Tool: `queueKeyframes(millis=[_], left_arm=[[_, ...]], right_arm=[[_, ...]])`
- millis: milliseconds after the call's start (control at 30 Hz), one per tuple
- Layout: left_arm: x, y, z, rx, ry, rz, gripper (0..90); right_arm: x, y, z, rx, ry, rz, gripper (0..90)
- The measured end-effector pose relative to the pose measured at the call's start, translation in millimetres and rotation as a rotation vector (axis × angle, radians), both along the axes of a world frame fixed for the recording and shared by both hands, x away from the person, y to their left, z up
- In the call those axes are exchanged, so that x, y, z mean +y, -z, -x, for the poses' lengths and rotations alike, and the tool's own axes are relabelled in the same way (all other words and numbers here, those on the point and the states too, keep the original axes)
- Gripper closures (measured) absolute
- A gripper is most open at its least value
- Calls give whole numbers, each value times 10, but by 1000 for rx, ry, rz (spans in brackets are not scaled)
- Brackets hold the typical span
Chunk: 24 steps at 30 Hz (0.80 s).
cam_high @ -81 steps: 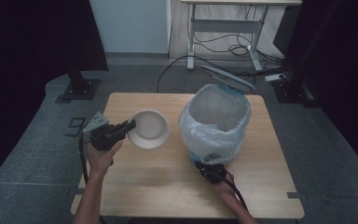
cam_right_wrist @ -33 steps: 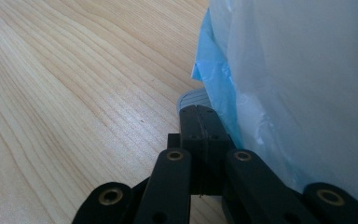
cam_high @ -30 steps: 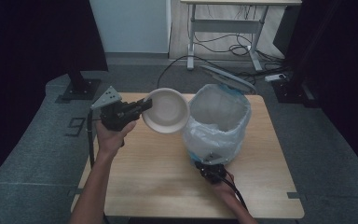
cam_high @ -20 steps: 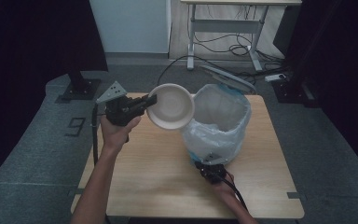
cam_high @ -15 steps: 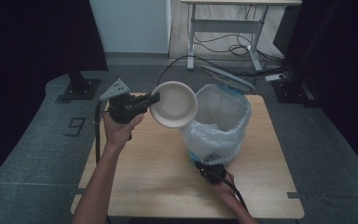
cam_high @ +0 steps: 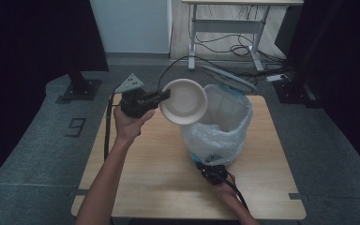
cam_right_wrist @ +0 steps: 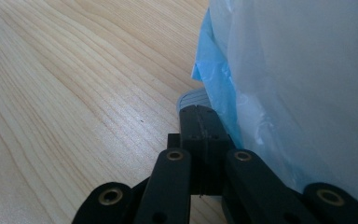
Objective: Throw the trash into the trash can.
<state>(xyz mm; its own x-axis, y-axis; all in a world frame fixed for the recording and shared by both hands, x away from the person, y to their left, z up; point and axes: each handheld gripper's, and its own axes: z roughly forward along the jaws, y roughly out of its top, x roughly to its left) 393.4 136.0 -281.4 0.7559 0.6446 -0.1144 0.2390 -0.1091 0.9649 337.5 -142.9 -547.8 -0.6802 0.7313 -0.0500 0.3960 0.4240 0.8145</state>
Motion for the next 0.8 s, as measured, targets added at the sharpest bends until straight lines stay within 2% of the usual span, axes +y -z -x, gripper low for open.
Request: queueKeyframes(millis=[800], left_arm=[[-245, 52, -227, 25, 9, -19, 840]], right_arm=[[-2, 0, -2, 1, -1, -1, 895]])
